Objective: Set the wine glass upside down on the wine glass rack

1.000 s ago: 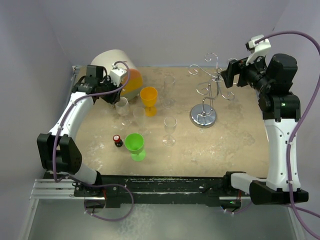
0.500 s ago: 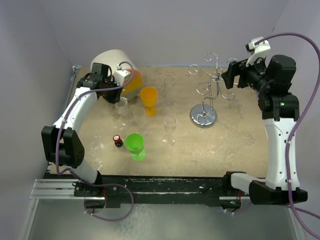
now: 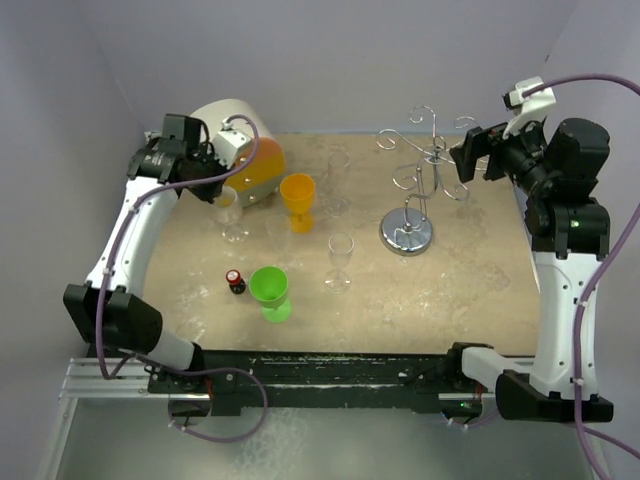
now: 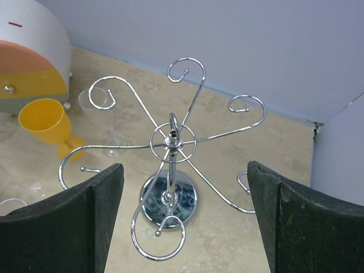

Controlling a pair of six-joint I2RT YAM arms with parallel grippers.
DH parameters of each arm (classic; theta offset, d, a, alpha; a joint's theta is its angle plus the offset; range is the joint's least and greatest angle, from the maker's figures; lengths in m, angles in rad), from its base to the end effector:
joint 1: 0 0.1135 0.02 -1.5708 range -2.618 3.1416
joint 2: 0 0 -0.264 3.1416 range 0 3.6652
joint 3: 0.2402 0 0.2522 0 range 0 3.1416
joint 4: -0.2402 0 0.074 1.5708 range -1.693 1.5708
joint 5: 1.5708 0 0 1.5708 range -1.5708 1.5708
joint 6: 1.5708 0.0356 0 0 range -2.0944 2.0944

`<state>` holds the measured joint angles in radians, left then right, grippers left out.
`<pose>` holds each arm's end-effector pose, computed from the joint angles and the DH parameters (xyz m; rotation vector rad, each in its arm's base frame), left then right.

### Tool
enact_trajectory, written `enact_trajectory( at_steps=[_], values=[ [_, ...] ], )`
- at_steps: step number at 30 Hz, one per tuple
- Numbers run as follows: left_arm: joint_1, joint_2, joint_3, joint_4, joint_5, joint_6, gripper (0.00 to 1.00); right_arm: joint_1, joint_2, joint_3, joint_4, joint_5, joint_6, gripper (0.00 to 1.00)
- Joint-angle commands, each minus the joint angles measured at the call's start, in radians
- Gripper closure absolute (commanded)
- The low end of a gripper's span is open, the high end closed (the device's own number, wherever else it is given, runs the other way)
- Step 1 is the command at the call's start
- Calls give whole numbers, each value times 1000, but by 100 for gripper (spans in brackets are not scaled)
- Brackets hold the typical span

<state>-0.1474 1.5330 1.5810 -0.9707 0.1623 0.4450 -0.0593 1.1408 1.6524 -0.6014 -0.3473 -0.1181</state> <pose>0.3134 -0.0524 0.3620 0.7877 2.3493 -0.0759 0.2016 0.0002 0.5161 -0.3104 1.6281 0.1534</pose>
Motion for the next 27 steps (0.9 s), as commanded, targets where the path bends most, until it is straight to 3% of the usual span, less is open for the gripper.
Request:
enact_trajectory(
  at_steps=[1, 10, 18, 27],
  values=[
    [-5, -129, 139, -92, -30, 44, 100, -29, -32, 29, 14, -60, -17, 9],
    [-4, -231, 392, -144, 46, -23, 100, -51, -15, 56, 52, -278, 28, 12],
    [-5, -197, 536, 42, 317, -168, 100, -22, 72, 90, 229, -432, 222, 20],
    [-4, -84, 637, 307, 491, -428, 100, 124, 186, 119, 394, -422, 387, 27]
  ],
)
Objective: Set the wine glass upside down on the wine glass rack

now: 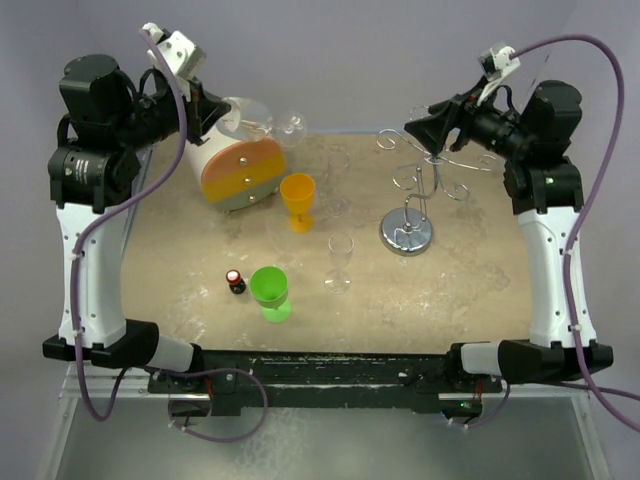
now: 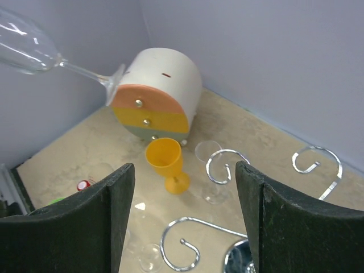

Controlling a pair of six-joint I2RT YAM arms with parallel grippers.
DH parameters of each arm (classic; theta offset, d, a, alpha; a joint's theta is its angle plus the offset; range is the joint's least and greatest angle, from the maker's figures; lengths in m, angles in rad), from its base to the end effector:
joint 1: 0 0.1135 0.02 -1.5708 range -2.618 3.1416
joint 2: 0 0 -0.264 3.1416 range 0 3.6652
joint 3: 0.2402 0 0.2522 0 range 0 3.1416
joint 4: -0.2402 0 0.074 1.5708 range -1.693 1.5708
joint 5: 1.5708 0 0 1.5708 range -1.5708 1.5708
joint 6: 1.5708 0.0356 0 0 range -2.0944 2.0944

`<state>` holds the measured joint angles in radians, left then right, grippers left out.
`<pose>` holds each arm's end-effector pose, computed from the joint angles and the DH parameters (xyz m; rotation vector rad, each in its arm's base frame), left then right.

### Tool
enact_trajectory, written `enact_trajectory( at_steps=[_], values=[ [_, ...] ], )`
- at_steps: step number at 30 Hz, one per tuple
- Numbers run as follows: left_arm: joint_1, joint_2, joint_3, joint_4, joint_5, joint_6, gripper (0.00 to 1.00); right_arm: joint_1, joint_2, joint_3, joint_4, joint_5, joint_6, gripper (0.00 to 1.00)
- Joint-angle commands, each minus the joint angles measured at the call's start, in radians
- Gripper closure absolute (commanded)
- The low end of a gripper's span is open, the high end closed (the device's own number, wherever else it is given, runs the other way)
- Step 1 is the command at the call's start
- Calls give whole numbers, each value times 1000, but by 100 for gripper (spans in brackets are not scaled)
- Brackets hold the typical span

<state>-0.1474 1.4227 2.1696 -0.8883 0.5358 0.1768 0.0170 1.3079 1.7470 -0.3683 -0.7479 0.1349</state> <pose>0.2185 -0.0508 0.5703 0.6600 1.5789 -0.4357 0.2470 0.0284 0.5340 -0.5191 1.4688 0.6787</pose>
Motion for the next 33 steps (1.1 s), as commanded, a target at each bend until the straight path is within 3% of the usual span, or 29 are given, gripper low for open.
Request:
enact_trajectory(
  at_steps=[1, 9, 17, 28, 33],
  values=[
    [-4, 33, 46, 253, 126, -182, 100, 64, 28, 12, 209, -22, 169, 27],
    [-6, 91, 39, 427, 170, -347, 100, 223, 153, 36, 291, 27, 281, 28],
    [-11, 112, 20, 482, 189, -410, 100, 297, 241, 85, 284, 64, 319, 29],
    [-27, 108, -16, 497, 192, -405, 100, 330, 291, 163, 300, 53, 356, 40],
    [-37, 104, -25, 494, 195, -390, 100, 331, 308, 194, 282, 88, 374, 53]
  ],
)
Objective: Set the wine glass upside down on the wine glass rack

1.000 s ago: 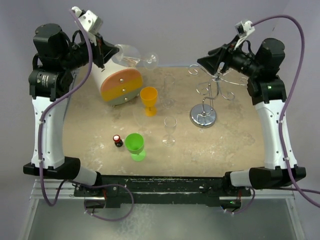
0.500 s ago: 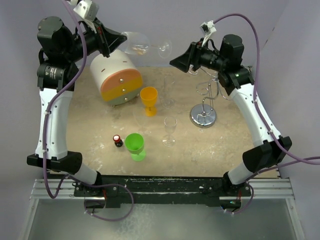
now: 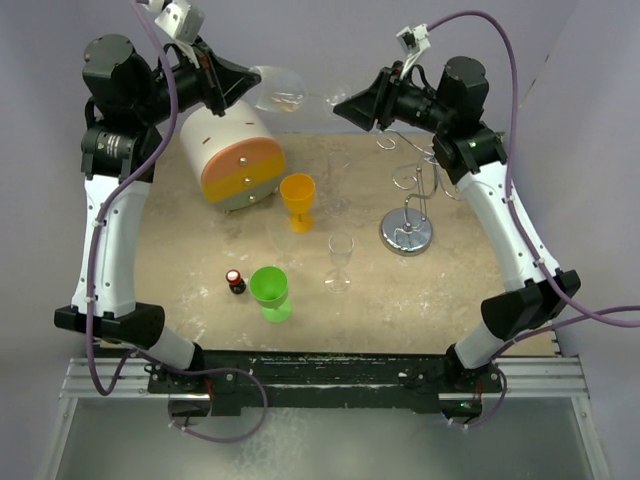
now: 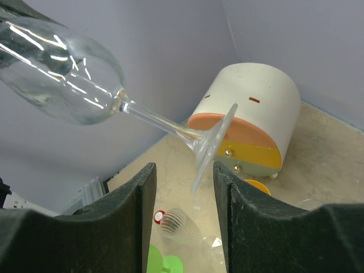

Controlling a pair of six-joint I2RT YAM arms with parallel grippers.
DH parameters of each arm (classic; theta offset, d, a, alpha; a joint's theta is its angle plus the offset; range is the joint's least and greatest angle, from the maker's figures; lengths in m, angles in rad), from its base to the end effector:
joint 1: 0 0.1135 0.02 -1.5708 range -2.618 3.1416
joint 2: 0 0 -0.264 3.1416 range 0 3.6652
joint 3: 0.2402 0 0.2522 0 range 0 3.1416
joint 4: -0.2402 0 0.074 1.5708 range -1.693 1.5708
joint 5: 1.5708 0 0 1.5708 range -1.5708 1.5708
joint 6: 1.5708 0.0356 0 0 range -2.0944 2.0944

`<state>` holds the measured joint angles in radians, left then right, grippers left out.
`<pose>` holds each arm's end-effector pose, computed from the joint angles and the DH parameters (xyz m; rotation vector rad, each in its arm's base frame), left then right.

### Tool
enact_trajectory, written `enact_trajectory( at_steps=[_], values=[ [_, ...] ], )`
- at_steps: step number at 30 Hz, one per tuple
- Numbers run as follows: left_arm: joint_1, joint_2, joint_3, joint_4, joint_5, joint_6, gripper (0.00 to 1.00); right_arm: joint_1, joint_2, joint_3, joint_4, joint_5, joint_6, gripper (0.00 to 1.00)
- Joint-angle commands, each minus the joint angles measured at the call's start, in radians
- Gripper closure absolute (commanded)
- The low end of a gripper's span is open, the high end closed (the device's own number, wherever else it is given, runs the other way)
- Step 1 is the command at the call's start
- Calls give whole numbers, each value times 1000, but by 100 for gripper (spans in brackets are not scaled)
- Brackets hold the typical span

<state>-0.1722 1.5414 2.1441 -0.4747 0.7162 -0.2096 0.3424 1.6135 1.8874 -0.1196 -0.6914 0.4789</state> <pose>0.2719 -0.0710 0.5785 0.5723 1.4181 -0.8206 0.3231 0.1393 0.5169 -0.5053 1.4761 1.1453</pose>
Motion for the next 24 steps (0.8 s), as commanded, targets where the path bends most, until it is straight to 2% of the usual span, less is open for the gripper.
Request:
enact_trajectory(
  at_steps=[1, 6, 10, 19, 24],
  values=[
    [-12, -17, -2, 80, 15, 0, 100, 6, 5, 56, 32, 38, 34, 56],
    [-17, -27, -19, 81, 17, 9, 100, 7, 8, 60, -7, 108, 40, 67],
    [-19, -30, -27, 85, 18, 10, 100, 7, 8, 58, -1, 104, 56, 73],
    [-21, -42, -34, 90, 11, 27, 100, 9, -7, 9, 4, 113, 83, 74],
    [-24, -43, -36, 96, 10, 36, 100, 9, -18, -11, 4, 118, 92, 70]
  ],
)
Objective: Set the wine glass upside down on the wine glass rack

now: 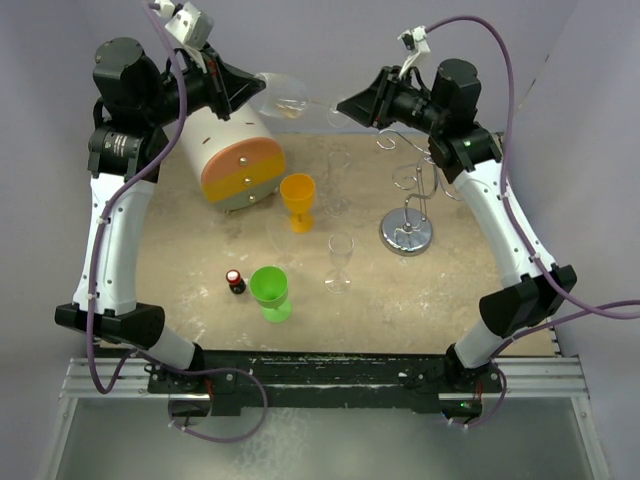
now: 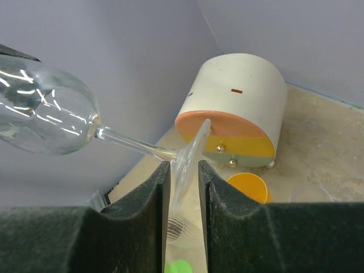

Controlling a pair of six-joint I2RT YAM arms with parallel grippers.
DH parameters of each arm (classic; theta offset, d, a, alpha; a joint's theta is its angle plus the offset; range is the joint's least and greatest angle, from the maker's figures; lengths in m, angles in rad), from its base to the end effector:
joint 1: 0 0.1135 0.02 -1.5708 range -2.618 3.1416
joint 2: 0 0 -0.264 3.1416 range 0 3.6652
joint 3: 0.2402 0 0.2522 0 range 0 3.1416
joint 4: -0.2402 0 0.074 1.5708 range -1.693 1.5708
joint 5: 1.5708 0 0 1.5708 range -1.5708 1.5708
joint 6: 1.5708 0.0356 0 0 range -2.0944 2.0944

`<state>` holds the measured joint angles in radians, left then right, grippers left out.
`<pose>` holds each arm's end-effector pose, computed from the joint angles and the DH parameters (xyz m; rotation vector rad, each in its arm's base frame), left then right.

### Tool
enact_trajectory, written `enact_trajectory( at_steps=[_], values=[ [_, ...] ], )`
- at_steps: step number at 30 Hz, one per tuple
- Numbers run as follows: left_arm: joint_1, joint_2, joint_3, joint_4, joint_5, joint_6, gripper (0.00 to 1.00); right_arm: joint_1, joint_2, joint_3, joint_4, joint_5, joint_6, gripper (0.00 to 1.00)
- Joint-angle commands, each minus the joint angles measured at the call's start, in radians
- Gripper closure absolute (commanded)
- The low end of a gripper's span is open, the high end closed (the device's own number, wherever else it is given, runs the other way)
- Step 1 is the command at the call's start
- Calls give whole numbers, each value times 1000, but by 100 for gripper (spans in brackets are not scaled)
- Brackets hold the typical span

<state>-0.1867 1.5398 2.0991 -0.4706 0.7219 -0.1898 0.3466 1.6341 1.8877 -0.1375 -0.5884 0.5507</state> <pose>0.2786 -0.0766 0.5671 0.5936 1.4453 -0.8310 0.3335 0.1414 0.5085 -0.3550 1.5438 1.1401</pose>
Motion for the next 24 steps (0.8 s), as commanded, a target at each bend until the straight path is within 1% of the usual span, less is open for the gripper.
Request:
enact_trajectory(
  at_steps=[1, 4, 11, 16, 17, 21, 24],
  values=[
    [-10, -41, 9, 92, 5, 18, 100, 5, -39, -13, 20, 17, 21, 70],
    [-9, -45, 8, 93, 5, 23, 100, 5, -41, -18, 16, 23, 21, 71],
    [-13, -45, 4, 95, 2, 45, 100, 5, -42, -25, 35, 0, 49, 80],
    [-19, -47, 2, 105, 7, 73, 100, 5, -40, -31, 39, -2, 68, 83],
    [-22, -46, 1, 105, 9, 74, 100, 5, -40, -33, 39, -2, 72, 85],
    [-25, -47, -11, 110, 18, 78, 100, 4, -40, -20, 21, 0, 83, 100],
    [-26, -56, -26, 110, 19, 82, 100, -1, -43, 8, -14, 40, 63, 100]
  ],
)
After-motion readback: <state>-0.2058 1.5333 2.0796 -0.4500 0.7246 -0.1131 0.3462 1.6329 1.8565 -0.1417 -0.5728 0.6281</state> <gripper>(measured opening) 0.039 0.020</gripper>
